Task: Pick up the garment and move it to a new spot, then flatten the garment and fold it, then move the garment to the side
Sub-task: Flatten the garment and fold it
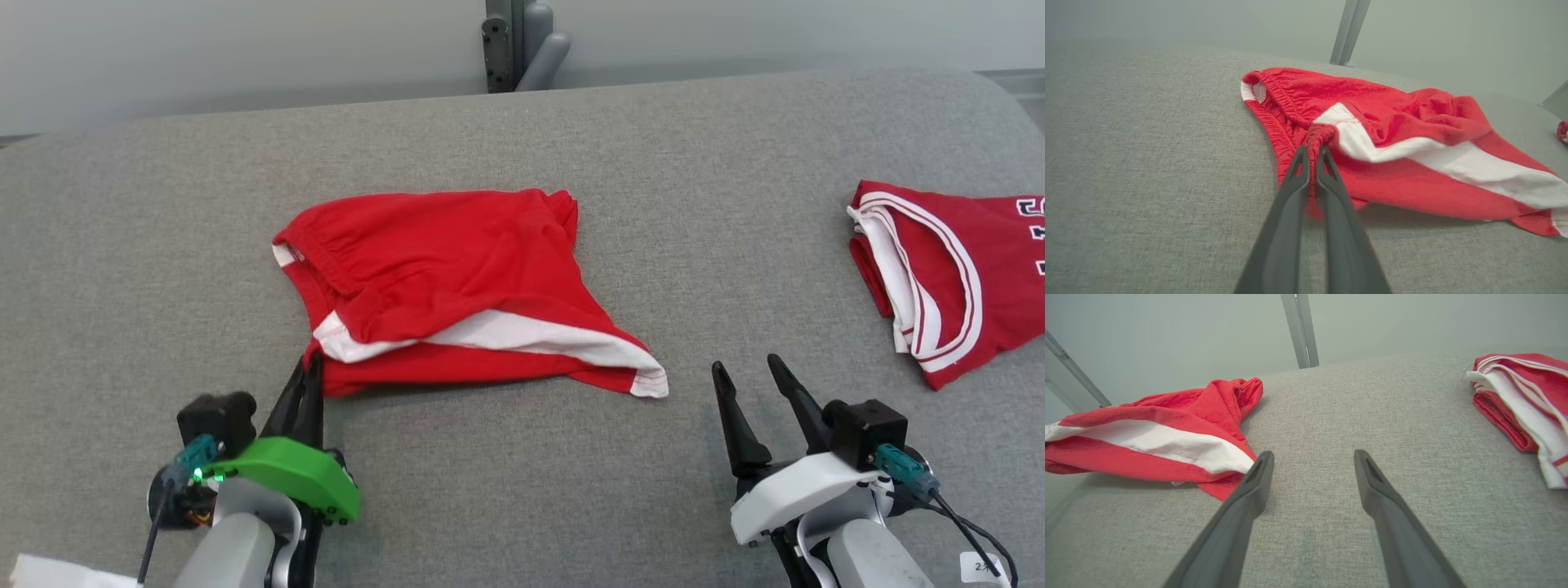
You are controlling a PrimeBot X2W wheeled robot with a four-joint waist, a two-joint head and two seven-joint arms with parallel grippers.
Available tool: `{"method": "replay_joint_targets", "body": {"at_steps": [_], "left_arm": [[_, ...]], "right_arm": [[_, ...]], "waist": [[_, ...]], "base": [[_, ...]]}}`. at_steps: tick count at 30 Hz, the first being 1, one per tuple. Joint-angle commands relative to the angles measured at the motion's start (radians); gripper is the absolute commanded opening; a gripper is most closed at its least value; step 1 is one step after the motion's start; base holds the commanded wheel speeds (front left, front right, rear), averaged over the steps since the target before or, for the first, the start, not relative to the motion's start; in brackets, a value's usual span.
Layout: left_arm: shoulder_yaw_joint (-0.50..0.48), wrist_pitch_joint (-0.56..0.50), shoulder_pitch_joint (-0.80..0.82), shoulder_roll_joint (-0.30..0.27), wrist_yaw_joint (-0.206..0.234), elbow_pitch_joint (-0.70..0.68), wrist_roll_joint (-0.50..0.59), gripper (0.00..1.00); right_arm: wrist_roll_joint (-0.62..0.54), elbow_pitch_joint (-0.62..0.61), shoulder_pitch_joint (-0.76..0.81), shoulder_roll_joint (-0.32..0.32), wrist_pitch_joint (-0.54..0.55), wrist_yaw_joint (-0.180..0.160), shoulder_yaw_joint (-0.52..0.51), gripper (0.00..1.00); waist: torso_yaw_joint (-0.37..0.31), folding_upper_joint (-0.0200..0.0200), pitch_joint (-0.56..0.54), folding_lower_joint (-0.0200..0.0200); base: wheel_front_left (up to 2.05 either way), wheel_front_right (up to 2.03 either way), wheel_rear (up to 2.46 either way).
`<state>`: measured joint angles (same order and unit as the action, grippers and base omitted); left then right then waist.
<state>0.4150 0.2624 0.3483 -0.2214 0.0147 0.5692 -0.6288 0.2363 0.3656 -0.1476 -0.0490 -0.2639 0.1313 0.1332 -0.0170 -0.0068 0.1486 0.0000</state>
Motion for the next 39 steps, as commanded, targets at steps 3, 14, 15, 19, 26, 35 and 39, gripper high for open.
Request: {"method": "replay_joint_targets", "body": {"at_steps": [3, 14, 15, 19, 26, 35, 39], "left_arm": [[-0.054, 0.002, -0.083, 0.013, 0.012, -0.022, 0.020, 0.00], [-0.215, 0.001, -0.225, 0.070, 0.047, -0.068, 0.152, 1.00], [-0.232, 0.001, -0.238, 0.076, 0.050, -0.074, 0.167, 1.00], [-0.284, 0.001, -0.273, 0.102, 0.026, -0.135, 0.220, 1.00], [-0.289, 0.002, -0.224, 0.135, -0.066, -0.098, 0.252, 1.00], [-0.255, -0.001, -0.096, 0.137, -0.105, 0.026, 0.279, 1.00], [-0.242, -0.034, -0.039, 0.120, -0.088, 0.102, 0.295, 1.00]], "right_arm": [[0.007, 0.008, 0.024, -0.003, 0.000, -0.001, 0.003, 1.00], [0.010, 0.017, 0.041, -0.003, 0.000, -0.001, 0.024, 1.00], [0.011, 0.017, 0.041, -0.003, 0.000, -0.001, 0.025, 1.00], [0.012, 0.010, 0.045, -0.003, 0.000, -0.001, 0.023, 1.00], [0.003, 0.010, 0.027, -0.003, 0.000, -0.001, 0.029, 1.00], [-0.007, 0.019, 0.020, -0.003, 0.000, -0.001, 0.035, 1.00], [-0.007, 0.020, 0.015, -0.003, 0.000, -0.001, 0.039, 1.00]], "waist": [[0.037, 0.0068, -0.064, 0.0000], [0.025, 0.0068, -0.102, 0.0000], [0.022, 0.0068, -0.103, 0.0000], [0.011, 0.0068, -0.101, 0.0000], [-0.014, 0.0068, -0.070, 0.0000], [-0.036, 0.0068, -0.052, 0.0000], [-0.044, 0.0068, -0.047, 0.0000]], "base": [[0.00, 0.00, 0.00], [0.00, 0.00, 0.00], [0.00, 0.00, 0.00], [0.00, 0.00, 0.00], [0.00, 0.00, 0.00], [0.00, 0.00, 0.00], [0.00, 0.00, 0.00]]}}
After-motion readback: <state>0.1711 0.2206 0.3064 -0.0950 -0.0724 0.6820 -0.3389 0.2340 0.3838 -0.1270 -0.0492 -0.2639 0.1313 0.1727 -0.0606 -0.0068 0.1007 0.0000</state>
